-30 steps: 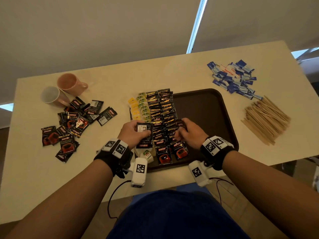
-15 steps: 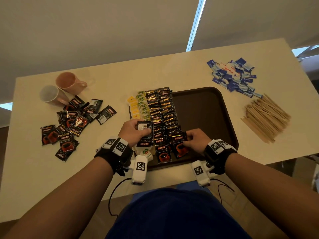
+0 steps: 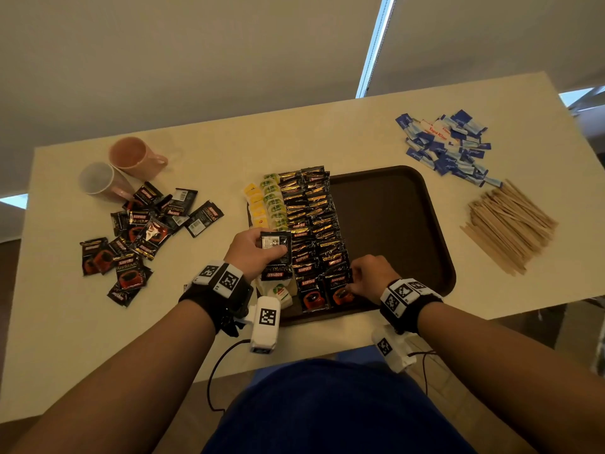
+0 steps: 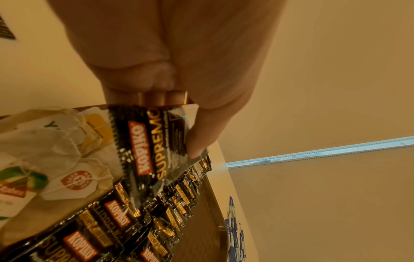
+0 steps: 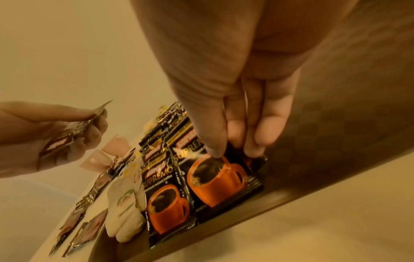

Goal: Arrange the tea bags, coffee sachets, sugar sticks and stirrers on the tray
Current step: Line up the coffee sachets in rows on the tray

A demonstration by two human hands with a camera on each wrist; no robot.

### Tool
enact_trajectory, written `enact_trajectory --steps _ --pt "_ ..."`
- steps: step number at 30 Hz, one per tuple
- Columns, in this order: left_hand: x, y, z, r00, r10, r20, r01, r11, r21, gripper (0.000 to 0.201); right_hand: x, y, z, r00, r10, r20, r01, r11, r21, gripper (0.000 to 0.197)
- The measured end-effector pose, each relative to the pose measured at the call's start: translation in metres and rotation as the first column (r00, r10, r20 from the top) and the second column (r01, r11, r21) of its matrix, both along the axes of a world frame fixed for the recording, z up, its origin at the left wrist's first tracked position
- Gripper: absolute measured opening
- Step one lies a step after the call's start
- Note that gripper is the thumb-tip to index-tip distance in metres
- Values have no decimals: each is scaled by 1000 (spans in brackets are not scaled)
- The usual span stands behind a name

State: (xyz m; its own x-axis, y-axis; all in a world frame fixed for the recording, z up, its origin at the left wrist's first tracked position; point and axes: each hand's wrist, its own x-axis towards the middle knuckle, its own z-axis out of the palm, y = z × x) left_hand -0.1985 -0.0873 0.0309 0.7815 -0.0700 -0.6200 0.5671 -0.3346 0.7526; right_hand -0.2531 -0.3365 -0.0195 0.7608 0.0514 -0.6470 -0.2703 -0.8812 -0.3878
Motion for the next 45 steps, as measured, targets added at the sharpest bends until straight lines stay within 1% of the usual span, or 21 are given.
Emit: enact_trajectory --steps 5,8,12,18,20,23,26,29,31,33,34,35,36,37,38,39,40,41,42,44,45 --pt "2 2 0 1000 14 9 -14 1000 -2 27 2 5 -4 996 -88 31 88 996 -8 24" --pt "3 2 -2 1000 31 5 -30 999 -13 28 1 4 -5 986 -162 40 162 987 0 30" --pt "3 4 -4 999 43 -1 -43 999 -15 30 2 5 -4 995 -98 -2 98 993 -67 26" --pt "3 6 -7 999 48 -4 -48 999 -20 33 1 5 -5 990 -123 -71 121 992 -40 25" --pt "2 6 -8 999 52 -3 -52 998 -27 32 3 2 -1 989 -134 -63 133 991 -24 27" --pt "2 4 -8 998 57 -27 -59 997 -42 26 9 -1 6 989 -149 22 150 989 -14 29" --pt "1 0 -7 997 53 -48 -57 996 -74 30 18 4 17 970 -172 170 170 985 27 25" --pt "0 -2 -7 999 41 -20 -42 995 -85 31 26 20 36 943 -148 298 107 983 149 18" --pt "1 -3 -6 999 16 30 -14 998 -59 31 29 36 48 938 -121 325 51 975 215 22" --pt "1 -4 -4 994 -11 111 15 999 -30 31 32 48 53 952 -153 266 84 964 253 36" --pt "2 -4 -2 988 -18 154 21 1000 -19 33 34 52 54 960 -209 186 151 947 284 49" --pt "2 -3 -1 982 -17 187 21 1000 -20 36 36 54 55 957 -285 59 251 911 328 62" --pt "2 -3 0 977 -17 212 26 999 -38 37 38 56 56 929 -357 -96 366 848 383 71" --pt "2 -2 1 970 -28 240 45 997 -65 39 39 56 57 877 -412 -248 481 761 436 74" --pt "1 -1 1 961 -48 274 76 993 -93 40 40 56 57 817 -444 -369 576 659 483 71" --pt "-1 -1 2 950 -75 304 115 987 -114 40 40 55 57 765 -461 -449 643 558 524 61" --pt "-2 0 3 940 -111 324 157 980 -122 37 40 53 57 734 -466 -494 679 476 559 48" --pt "-4 1 4 930 -159 331 206 972 -112 34 40 51 56 727 -462 -508 685 429 589 36" --pt "-5 1 5 920 -215 328 258 961 -95 35 41 48 55 737 -456 -499 672 417 612 26" --pt "-7 3 4 914 -288 284 323 943 -83 47 43 43 51 767 -461 -447 636 448 628 14" --pt "-8 3 3 923 -290 253 322 942 -96 54 43 40 50 775 -474 -418 625 471 623 11"
